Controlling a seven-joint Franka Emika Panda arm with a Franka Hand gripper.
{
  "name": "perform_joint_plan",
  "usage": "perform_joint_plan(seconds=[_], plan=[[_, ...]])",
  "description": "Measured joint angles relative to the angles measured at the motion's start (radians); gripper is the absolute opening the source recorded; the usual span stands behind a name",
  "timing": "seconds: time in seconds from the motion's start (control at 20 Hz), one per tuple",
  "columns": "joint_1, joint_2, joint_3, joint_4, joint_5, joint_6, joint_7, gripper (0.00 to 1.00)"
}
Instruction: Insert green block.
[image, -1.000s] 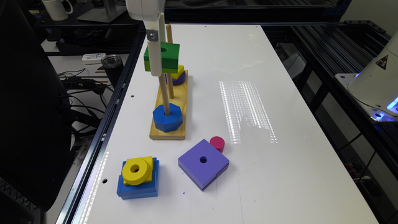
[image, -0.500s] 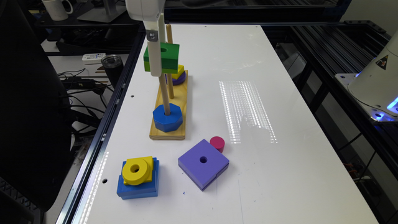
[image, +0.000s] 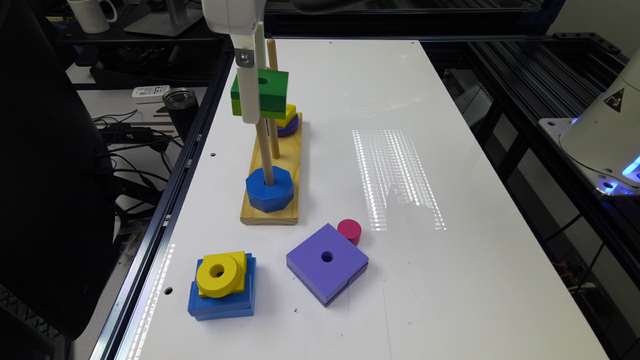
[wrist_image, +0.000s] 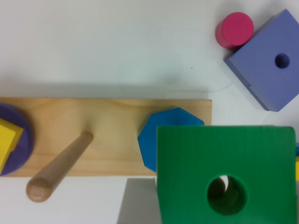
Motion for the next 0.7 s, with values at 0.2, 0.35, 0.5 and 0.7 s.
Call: perform_joint_plan(seconds=[0.2,0.35,0.5,0.7], plan=[[0.0,0.007,0.0,0.0,-0.0016,0.001,0.0,0.0],[0.0,0.007,0.0,0.0,-0.0016,0.001,0.0,0.0],[0.0,0.007,0.0,0.0,-0.0016,0.001,0.0,0.0],[0.0,0.007,0.0,0.0,-0.0016,0.001,0.001,0.0]])
